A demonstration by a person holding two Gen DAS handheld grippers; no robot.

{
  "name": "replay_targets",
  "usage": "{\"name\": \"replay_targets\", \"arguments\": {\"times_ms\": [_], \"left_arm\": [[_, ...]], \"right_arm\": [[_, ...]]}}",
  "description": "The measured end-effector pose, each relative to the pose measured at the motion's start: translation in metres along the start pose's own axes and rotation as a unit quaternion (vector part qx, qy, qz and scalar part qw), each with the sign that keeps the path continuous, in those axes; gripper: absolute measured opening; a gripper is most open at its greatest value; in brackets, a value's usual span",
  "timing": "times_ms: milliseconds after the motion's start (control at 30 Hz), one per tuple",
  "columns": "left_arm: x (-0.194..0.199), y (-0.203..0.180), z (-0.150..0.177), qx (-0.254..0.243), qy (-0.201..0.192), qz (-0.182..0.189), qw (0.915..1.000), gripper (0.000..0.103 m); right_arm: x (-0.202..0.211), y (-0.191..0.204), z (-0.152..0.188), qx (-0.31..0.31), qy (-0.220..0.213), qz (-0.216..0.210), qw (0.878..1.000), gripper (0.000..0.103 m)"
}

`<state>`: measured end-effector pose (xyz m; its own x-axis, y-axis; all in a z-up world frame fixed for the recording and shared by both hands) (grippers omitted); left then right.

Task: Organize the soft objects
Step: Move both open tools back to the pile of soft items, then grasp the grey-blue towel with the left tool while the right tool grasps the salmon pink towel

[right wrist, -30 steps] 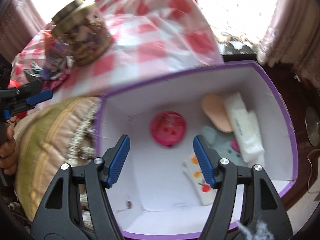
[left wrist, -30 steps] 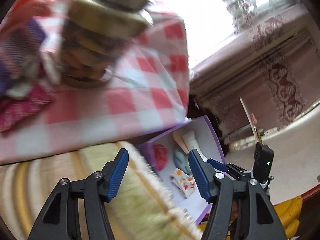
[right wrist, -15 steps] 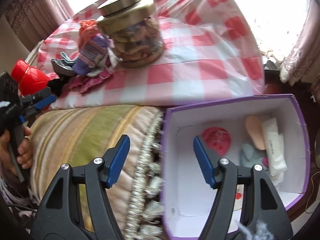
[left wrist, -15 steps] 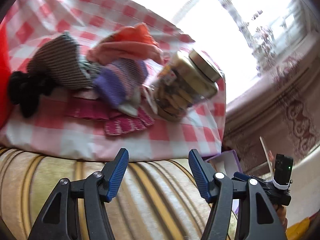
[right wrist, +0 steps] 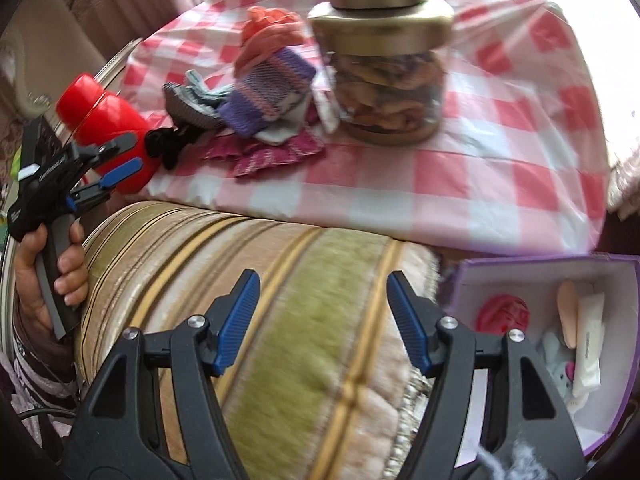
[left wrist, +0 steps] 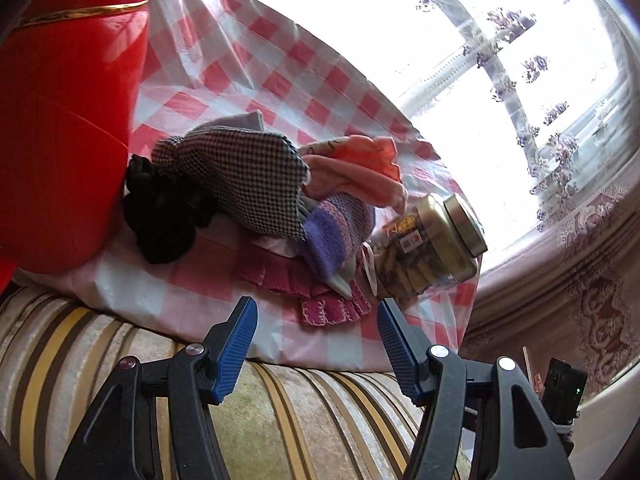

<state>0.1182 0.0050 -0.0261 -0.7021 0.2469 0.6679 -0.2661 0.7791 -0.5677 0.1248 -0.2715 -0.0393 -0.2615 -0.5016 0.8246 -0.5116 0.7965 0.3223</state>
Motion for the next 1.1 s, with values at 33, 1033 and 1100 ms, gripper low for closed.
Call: {"name": "replay_targets", "arguments": {"times_ms": [33, 1033, 1100], "left_arm": [[0.0, 0.002, -0.002, 0.0, -0.002, -0.002, 1.0, 0.063], [-0.059, 0.017, -0.156, -0.011, -0.029, -0.182, 0.9829, 0.067], [-0.079, 0.02, -0.156, -0.023, -0.007, -0.201, 0.9793, 0.068]], "right_arm": [[-0.002, 0.003, -0.002, 0.005, 0.002, -0.002, 1.0, 0.069], [-0.051, 0.069, -0.081, 0.09, 0.002, -0.032, 0.995, 0.069], [-0.044, 0.076, -0.097, 0.107, -0.01, -0.022, 0.994, 0.07]]}}
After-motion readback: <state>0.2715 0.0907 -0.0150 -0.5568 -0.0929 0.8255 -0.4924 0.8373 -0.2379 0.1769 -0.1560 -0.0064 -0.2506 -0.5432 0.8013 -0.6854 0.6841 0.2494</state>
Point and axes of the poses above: each gripper's, at about its wrist camera, not at the fingertips, and x roughly against the way its jaws point, y to its left, z to its underside, the point moved 8 cm from there along -x, roughly the way its jaws point, and after that the axes turned 6 degrees about -z, right-handed, at the moved point
